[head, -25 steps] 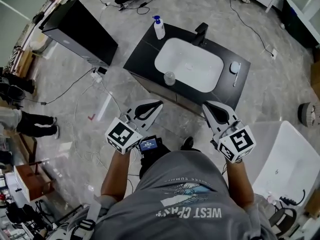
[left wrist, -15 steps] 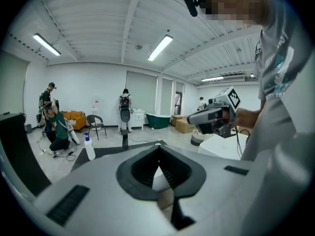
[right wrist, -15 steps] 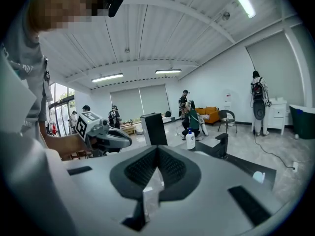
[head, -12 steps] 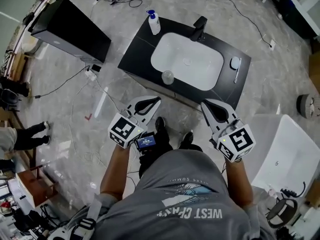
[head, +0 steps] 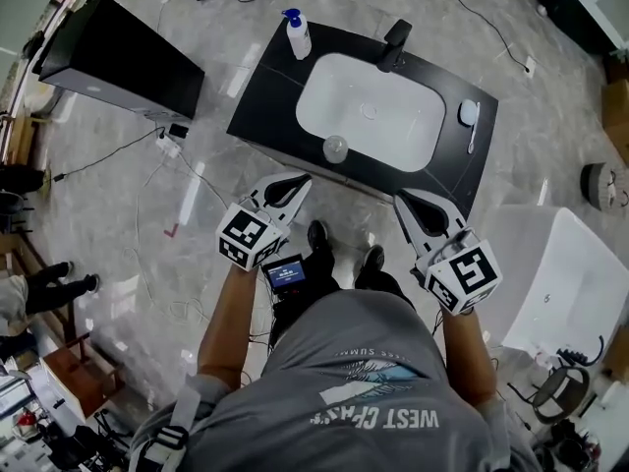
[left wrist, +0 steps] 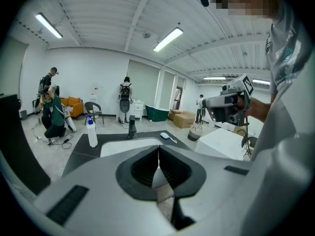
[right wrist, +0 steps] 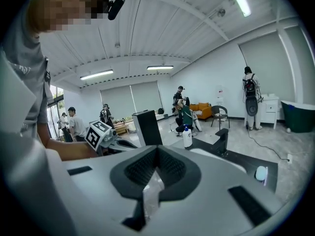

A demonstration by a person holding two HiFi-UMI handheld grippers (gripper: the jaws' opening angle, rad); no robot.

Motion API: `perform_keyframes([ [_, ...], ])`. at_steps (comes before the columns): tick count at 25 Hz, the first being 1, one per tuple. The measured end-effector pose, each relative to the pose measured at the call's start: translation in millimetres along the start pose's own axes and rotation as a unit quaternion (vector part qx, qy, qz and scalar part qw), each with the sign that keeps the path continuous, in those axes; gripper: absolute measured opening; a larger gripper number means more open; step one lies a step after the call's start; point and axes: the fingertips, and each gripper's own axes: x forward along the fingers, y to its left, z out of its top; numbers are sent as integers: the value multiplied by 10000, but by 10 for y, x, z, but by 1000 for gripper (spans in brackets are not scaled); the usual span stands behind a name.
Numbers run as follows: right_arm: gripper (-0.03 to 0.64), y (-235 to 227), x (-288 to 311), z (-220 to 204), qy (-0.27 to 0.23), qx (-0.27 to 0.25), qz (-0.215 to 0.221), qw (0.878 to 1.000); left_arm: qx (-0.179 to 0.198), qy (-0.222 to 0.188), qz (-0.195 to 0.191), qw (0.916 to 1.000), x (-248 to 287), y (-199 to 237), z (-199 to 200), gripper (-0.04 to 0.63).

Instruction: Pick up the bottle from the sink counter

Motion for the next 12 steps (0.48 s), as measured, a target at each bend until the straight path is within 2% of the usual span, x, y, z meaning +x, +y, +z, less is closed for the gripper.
perform_keyframes([
  [12, 3, 45, 377, -184, 399, 159, 100, 9990, -650, 401, -72, 9971, 250, 394, -631, 3],
])
